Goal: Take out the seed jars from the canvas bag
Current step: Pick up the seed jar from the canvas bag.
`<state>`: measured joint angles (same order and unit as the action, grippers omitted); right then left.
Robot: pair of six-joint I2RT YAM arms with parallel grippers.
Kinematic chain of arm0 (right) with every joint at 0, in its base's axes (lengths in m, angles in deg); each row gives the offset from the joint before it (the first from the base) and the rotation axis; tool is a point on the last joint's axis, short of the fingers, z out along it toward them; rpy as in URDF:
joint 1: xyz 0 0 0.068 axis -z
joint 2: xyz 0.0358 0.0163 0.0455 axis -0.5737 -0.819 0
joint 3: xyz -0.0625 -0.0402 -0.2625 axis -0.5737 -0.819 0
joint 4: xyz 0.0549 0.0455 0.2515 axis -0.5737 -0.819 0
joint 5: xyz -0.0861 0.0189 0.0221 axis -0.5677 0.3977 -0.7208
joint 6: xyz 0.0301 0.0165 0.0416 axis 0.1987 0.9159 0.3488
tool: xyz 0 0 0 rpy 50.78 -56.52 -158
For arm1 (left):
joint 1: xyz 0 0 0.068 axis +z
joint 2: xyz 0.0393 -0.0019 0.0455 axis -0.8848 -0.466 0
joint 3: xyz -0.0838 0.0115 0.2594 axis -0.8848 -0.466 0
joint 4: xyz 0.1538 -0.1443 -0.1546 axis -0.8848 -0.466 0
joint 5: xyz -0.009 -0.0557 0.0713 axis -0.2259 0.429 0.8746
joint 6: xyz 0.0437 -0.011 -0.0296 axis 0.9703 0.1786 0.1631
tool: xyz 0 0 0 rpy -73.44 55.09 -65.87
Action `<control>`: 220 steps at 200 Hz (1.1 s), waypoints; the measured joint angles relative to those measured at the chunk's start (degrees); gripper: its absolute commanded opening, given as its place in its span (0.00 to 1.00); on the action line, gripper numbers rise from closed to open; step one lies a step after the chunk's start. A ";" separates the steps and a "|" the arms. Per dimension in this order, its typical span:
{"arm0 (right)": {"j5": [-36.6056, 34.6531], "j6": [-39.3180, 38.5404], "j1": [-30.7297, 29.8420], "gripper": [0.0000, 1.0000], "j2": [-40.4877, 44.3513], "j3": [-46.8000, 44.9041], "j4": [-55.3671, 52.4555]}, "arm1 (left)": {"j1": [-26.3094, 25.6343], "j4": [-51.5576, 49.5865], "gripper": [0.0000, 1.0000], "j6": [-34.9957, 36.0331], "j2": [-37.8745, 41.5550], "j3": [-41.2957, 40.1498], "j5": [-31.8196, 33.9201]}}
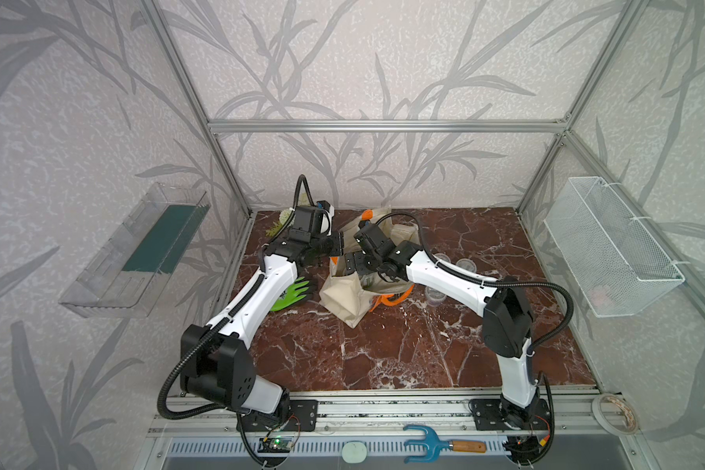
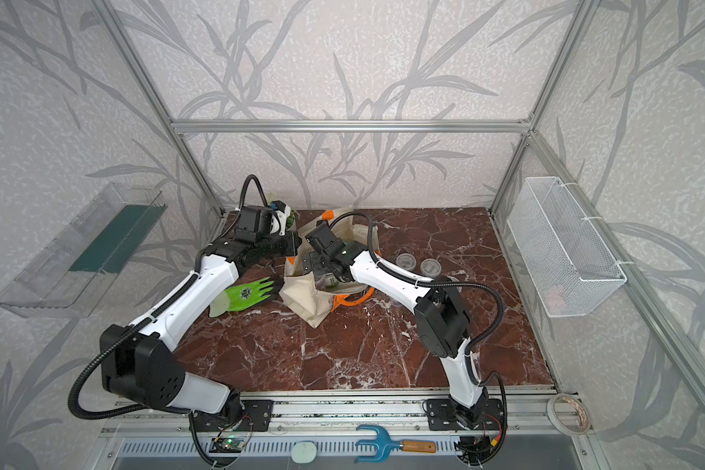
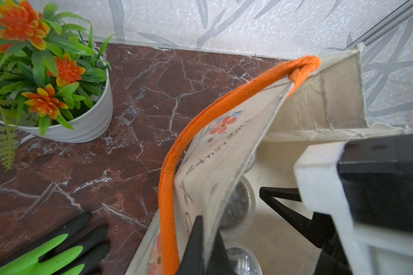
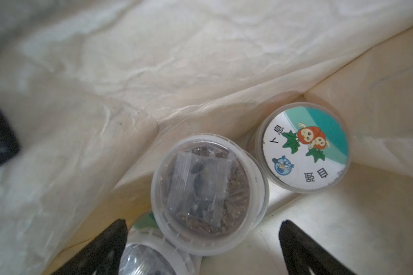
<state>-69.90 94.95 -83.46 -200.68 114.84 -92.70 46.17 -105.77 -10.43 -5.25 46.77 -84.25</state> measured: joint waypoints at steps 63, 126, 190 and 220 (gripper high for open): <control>-0.81 -0.02 0.02 0.86 -3.45 3.21 0.33 | 0.00 -0.04 0.00 -0.04 0.00 0.00 -0.11; -1.25 0.74 0.02 0.69 -4.15 3.34 1.70 | -0.02 -0.04 0.00 -0.02 0.00 0.00 -0.11; -1.86 0.35 0.20 0.67 -1.20 0.83 2.10 | -0.02 -0.04 0.00 -0.04 0.00 -0.02 0.22; -1.90 0.31 0.55 0.67 4.24 -1.79 2.67 | -0.02 -0.02 0.00 -0.04 0.00 -0.02 0.31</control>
<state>-71.80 95.26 -82.91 -196.44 113.05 -90.04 46.15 -105.79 -10.48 -5.25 46.75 -83.95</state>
